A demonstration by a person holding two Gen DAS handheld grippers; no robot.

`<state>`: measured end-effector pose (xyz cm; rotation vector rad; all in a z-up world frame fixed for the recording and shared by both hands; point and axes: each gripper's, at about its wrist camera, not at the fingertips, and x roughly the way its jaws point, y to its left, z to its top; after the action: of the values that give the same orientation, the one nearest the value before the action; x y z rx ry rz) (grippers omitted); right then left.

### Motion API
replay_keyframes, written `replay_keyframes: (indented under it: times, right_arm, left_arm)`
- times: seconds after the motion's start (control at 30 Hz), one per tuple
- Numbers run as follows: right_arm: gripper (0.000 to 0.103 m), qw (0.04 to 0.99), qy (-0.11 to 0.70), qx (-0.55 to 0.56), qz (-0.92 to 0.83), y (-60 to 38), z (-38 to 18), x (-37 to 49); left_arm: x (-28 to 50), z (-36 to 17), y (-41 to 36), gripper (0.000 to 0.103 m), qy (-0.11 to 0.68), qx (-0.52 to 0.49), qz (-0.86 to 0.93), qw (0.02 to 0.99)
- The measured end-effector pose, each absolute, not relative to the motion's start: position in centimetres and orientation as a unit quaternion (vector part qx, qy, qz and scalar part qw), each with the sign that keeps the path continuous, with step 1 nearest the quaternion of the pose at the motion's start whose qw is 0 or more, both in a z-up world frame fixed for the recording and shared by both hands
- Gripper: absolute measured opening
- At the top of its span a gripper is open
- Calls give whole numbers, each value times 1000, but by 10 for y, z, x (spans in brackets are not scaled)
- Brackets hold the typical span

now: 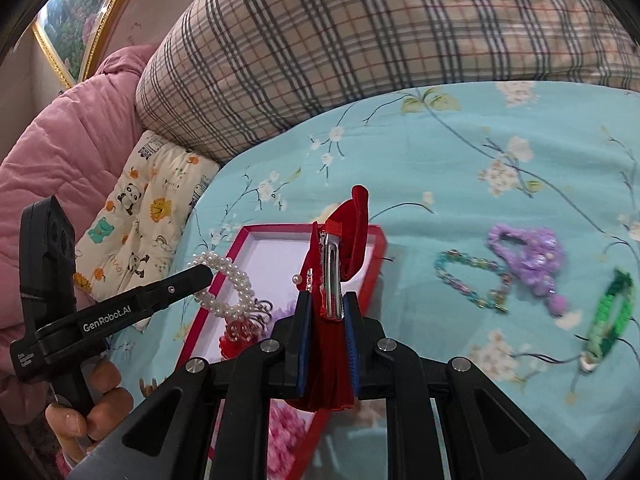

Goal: Organize jewelry
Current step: 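Carry the red bow clip and pearl bracelet into the tray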

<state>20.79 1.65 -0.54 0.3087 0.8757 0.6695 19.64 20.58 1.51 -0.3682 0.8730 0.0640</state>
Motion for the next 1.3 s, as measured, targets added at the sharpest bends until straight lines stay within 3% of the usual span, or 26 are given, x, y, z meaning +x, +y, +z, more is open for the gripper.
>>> replay_keyframes:
  times: [0.9, 1.3]
  right_arm:
    - [15, 825, 452, 140, 309, 73, -45, 238]
    - [21, 824, 458, 139, 304, 72, -49, 237]
  left_arm:
    - [229, -51, 247, 10, 472, -214, 135, 845]
    - [241, -64, 245, 11, 497, -217, 145, 828]
